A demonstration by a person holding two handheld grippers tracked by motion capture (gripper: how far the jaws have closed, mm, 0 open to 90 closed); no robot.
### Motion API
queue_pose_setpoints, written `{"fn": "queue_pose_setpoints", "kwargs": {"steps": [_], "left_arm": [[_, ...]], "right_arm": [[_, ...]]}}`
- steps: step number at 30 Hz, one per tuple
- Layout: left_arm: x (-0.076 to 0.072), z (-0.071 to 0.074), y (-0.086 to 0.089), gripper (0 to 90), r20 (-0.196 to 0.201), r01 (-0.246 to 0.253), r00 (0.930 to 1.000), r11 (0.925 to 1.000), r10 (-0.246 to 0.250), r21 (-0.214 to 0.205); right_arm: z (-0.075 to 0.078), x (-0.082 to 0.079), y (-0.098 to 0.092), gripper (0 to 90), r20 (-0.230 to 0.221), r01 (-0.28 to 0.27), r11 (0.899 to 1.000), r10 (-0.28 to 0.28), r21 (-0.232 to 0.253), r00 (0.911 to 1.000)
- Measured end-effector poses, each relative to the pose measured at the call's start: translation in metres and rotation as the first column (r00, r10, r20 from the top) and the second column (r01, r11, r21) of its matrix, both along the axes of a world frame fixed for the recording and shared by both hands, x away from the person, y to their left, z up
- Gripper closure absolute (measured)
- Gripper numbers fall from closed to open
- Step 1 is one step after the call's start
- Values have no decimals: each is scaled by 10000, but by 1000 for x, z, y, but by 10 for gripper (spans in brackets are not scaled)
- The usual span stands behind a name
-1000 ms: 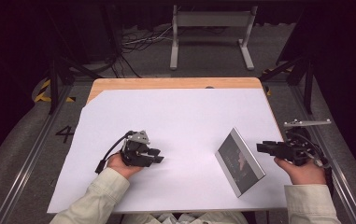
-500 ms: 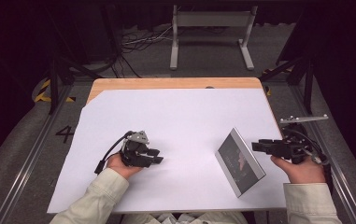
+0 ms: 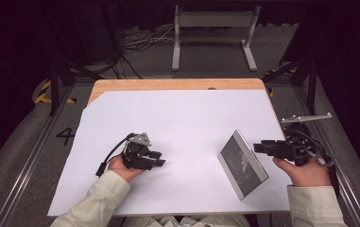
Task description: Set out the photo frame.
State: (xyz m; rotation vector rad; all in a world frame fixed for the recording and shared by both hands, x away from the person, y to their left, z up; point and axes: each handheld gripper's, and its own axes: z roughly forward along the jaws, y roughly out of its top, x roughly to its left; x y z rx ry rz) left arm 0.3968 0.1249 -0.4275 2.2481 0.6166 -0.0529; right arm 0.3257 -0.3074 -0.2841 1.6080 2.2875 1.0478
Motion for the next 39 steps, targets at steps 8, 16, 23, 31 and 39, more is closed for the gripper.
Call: {"fn": "queue_pose_setpoints", "kwargs": {"steps": [8,16,23,31,39], "left_arm": [[0,0,0,615,-33,-3,10000,10000,3,2],[1,-1,0,611,-38,19,10000,10000,-19,3],[1,-1,0,608,-89,-16,10000,10000,15,-13],[1,-1,0,604,-62,15,10000,10000,-15,-10],[1,-1,0,594,-94,-24,10000,10000,24,10]], "right_arm": [[8,3,8,588,-340,-210,9996,203,-213,9992],[10,9,17,585,-788,-511,9973,469,-527,9958],[7,15,22,581,-1218,-576,9959,487,-704,9914],[2,18,26,576,-1660,-617,9928,441,-1023,9851],[-1,19,29,571,-1850,-718,9910,499,-1133,9815]]}}
